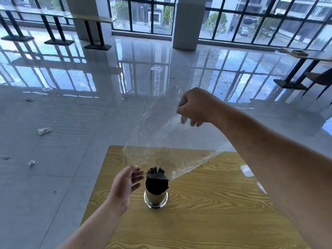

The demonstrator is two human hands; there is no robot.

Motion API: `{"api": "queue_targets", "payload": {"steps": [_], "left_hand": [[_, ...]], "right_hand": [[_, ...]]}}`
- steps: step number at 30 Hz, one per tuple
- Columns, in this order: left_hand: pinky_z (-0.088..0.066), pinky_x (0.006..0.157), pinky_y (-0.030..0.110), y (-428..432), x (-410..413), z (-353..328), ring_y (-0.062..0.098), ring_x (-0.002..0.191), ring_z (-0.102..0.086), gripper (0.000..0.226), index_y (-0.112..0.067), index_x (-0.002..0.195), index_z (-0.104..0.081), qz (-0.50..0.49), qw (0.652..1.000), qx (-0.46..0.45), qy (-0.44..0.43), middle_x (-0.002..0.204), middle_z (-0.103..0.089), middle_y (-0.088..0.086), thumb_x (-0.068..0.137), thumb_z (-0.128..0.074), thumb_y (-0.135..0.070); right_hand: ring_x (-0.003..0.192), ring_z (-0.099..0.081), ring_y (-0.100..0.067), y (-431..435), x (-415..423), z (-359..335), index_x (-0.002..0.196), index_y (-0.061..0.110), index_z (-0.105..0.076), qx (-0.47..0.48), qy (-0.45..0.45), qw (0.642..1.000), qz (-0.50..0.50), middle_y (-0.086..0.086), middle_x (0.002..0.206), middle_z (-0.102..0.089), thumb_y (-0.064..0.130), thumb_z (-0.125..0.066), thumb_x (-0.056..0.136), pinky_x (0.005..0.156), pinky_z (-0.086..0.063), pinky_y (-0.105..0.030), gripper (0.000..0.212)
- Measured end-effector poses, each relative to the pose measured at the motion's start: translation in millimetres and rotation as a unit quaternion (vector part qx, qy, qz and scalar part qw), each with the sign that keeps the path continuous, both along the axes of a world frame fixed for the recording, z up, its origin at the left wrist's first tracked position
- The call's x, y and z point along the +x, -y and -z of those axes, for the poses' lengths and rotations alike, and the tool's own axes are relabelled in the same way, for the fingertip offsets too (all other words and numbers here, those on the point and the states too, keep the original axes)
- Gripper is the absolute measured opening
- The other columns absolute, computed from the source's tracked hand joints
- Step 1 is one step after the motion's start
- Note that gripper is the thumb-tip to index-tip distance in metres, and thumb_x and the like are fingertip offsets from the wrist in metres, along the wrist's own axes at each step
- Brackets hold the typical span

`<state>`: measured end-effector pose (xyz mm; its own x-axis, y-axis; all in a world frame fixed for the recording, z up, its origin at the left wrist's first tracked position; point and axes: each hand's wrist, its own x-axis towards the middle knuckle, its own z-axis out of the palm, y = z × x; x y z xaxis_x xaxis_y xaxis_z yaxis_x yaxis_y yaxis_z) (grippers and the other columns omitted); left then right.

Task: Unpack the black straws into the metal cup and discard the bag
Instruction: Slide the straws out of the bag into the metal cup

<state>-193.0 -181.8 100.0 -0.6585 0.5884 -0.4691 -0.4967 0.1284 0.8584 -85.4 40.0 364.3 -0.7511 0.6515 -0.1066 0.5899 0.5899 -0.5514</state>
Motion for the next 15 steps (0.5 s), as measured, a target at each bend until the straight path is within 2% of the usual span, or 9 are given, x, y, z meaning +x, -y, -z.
{"api": "queue_targets", "payload": {"steps": [2,7,12,15], "left_hand": [[-0.052,0.087,0.043,-6,0,-6,0.026,0.101,-0.074,0.019,-0.013,0.106,-0.069,0.012,1.0,0.0,-0.012,0.104,-0.08,0.01,0.097,-0.062,-0.028],[-0.051,0.085,0.041,-21,3,-17,0.026,0.107,-0.072,0.019,-0.016,0.105,-0.07,0.03,0.999,-0.001,-0.032,0.105,-0.08,0.005,0.093,-0.071,-0.031],[-0.053,0.087,0.041,-37,7,-25,0.026,0.112,-0.069,0.049,-0.019,0.111,-0.07,0.043,0.998,-0.003,-0.05,0.111,-0.078,0.002,0.074,-0.077,-0.05],[-0.052,0.086,0.04,-47,9,-28,0.028,0.116,-0.066,0.055,-0.021,0.113,-0.067,0.052,0.997,-0.009,-0.057,0.119,-0.074,0.007,0.071,-0.078,-0.055]], "right_hand": [[0.047,-0.07,-0.015,-4,6,-3,0.09,0.009,-0.074,-0.006,-0.01,1.0,0.005,0.0,0.068,-0.08,0.011,-0.06,0.096,0.042,-0.056,-0.025,0.015],[0.046,-0.069,-0.013,-17,27,-11,0.088,0.009,-0.075,-0.028,-0.042,0.998,0.023,0.0,0.07,-0.081,0.015,-0.064,0.097,0.041,-0.051,-0.023,0.016],[0.047,-0.067,-0.015,-34,52,-15,0.086,0.012,-0.073,-0.051,-0.091,0.993,0.05,-0.001,0.071,-0.081,0.014,-0.066,0.097,0.042,-0.051,-0.023,0.013],[0.048,-0.065,-0.018,-47,70,-14,0.092,0.009,-0.073,-0.082,-0.134,0.985,0.07,-0.004,0.072,-0.081,0.015,-0.067,0.099,0.045,-0.052,-0.025,0.011]]}}
